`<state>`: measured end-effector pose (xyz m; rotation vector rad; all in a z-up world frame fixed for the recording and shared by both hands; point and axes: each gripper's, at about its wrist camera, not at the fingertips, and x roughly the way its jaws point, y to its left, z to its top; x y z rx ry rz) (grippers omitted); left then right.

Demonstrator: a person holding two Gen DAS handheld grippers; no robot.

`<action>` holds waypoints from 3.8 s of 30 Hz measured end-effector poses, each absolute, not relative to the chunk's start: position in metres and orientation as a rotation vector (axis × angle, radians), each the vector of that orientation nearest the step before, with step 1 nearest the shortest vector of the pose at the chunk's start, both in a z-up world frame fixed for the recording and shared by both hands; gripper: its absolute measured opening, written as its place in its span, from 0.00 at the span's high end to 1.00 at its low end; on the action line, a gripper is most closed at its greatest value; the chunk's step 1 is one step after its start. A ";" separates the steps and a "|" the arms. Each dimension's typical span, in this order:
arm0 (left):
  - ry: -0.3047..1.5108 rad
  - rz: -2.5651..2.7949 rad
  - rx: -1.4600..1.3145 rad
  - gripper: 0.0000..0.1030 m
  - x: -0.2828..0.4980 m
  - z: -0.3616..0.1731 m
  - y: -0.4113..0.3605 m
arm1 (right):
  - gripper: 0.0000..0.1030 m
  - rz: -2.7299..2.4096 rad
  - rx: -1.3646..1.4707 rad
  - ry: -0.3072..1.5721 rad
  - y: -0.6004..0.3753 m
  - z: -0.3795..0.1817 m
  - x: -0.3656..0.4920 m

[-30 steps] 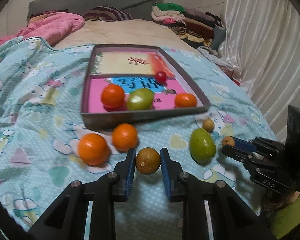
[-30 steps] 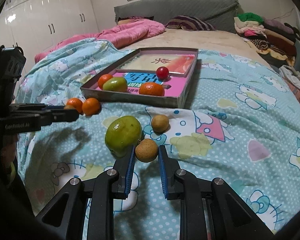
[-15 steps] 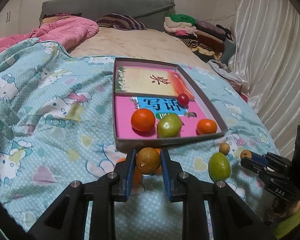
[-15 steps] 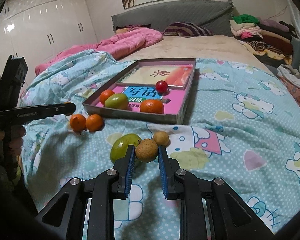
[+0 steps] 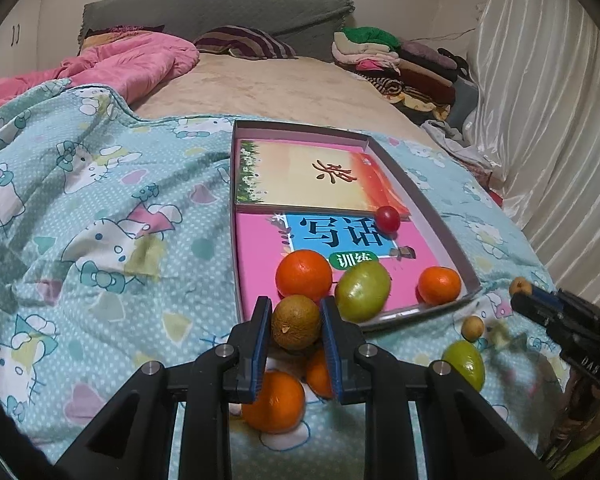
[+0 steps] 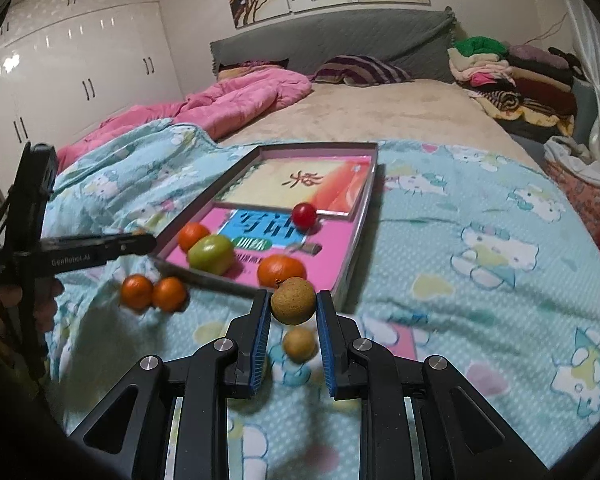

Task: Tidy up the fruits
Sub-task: 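Carry both held brown fruits up and over into the box, then open the right tool to release its brown fruit onto the workbook, then open the left tool to release its brown fruit onto the workbook, then withdraw both open tools from the box toward the remaining loose fruit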

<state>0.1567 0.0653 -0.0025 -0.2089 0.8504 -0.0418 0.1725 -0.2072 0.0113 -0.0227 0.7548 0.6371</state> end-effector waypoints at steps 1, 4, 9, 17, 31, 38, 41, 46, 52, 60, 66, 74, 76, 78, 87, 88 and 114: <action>0.849 -0.040 -0.203 0.75 0.157 -0.003 0.065 | 0.77 0.634 -0.025 0.754 -0.206 0.012 0.176; 0.848 -0.039 -0.199 0.75 0.159 -0.004 0.065 | 0.77 0.624 -0.024 0.753 -0.204 0.015 0.187; 0.856 -0.044 -0.199 0.75 0.166 -0.008 0.064 | 0.77 0.614 -0.031 0.759 -0.198 0.018 0.202; 0.875 -0.039 -0.189 0.75 0.173 -0.015 0.062 | 0.77 0.606 -0.070 0.784 -0.185 0.016 0.220; 0.893 -0.033 -0.186 0.75 0.179 -0.024 0.061 | 0.77 0.603 -0.127 0.828 -0.175 -0.003 0.224; 0.894 -0.034 -0.197 0.75 0.180 -0.025 0.060 | 0.77 0.596 -0.157 0.835 -0.173 -0.010 0.222; 0.894 -0.031 -0.196 0.75 0.181 -0.025 0.059 | 0.77 0.597 -0.165 0.831 -0.172 -0.010 0.221; 0.890 -0.027 -0.197 0.75 0.184 -0.025 0.059 | 0.77 0.602 -0.161 0.835 -0.171 -0.011 0.222; 0.890 -0.027 -0.202 0.75 0.185 -0.025 0.060 | 0.77 0.611 -0.153 0.837 -0.172 -0.013 0.222; 0.895 -0.027 -0.209 0.75 0.183 -0.026 0.061 | 0.75 0.631 -0.142 0.839 -0.173 -0.014 0.221; 0.896 -0.028 -0.206 0.75 0.183 -0.026 0.061 | 0.74 0.635 -0.139 0.840 -0.172 -0.014 0.220; 0.897 -0.025 -0.207 0.75 0.183 -0.027 0.061 | 0.66 0.637 -0.135 0.826 -0.172 -0.012 0.219; 0.896 -0.027 -0.207 0.75 0.183 -0.026 0.060 | 0.65 0.635 -0.122 0.825 -0.174 -0.011 0.220; 0.897 -0.027 -0.204 0.75 0.182 -0.027 0.060 | 0.65 0.629 -0.124 0.822 -0.175 -0.010 0.220; 0.901 -0.038 -0.205 0.69 0.179 -0.025 0.056 | 0.59 0.624 -0.118 0.821 -0.177 -0.010 0.220; 0.901 -0.039 -0.206 0.66 0.179 -0.024 0.056 | 0.59 0.624 -0.117 0.820 -0.178 -0.010 0.220; 0.840 -0.053 -0.228 0.34 0.166 0.004 0.060 | 0.41 0.585 -0.076 0.757 -0.192 0.005 0.213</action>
